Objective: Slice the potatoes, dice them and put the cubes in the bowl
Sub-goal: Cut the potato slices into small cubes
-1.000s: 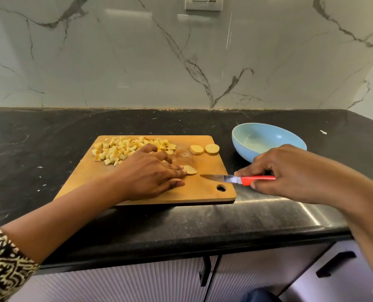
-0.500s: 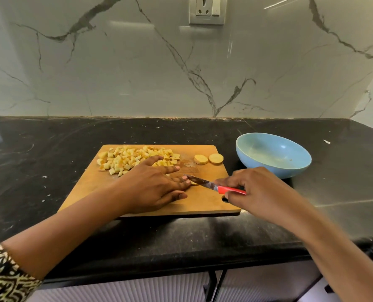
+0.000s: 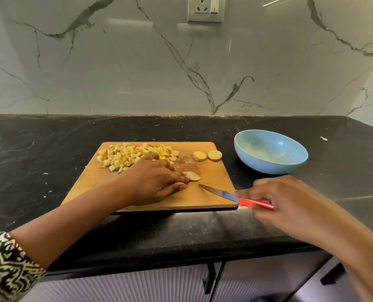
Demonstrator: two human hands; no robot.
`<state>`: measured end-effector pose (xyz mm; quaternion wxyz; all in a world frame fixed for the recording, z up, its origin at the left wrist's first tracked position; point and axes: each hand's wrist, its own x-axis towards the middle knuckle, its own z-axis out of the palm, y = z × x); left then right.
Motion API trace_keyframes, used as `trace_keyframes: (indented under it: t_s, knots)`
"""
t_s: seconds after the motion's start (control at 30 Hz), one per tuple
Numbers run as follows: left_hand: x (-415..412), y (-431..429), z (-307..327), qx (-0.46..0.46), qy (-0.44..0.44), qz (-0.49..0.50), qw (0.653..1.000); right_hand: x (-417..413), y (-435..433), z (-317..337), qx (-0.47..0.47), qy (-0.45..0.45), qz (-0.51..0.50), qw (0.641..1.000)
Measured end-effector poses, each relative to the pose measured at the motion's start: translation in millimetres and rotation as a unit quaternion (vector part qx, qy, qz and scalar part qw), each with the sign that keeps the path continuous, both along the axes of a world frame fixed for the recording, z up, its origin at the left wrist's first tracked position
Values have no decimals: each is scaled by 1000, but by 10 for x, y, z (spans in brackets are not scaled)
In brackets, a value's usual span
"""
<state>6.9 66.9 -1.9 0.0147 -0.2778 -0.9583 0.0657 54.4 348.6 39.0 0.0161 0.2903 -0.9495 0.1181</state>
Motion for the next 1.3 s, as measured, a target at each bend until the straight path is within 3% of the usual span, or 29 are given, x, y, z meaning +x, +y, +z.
trace_keyframes:
  t_s: [0.23,0.5,0.8,1.0,1.13,1.3]
  knots:
    - [-329,5,74,122,-2,-36,992,12,105,-46,-83,-7,-39,996]
    - [-646,36,108,96,-74,-85,989,-49,202,-194,-108,11,-72,991]
    - [-667,26,-62,108,55,-162,979,-82,74,-304,-130,10,-77,988]
    - [-686,21,-62,163,18,-134,977,-87,52,-349,-145,0,-81,986]
    - [-711,-17,-13,136,-14,-144,980,-85,68,-369,-149,-3,-85,985]
    - [-696,7,-41,113,46,-186,975,-54,65,-402,-149,15,-96,984]
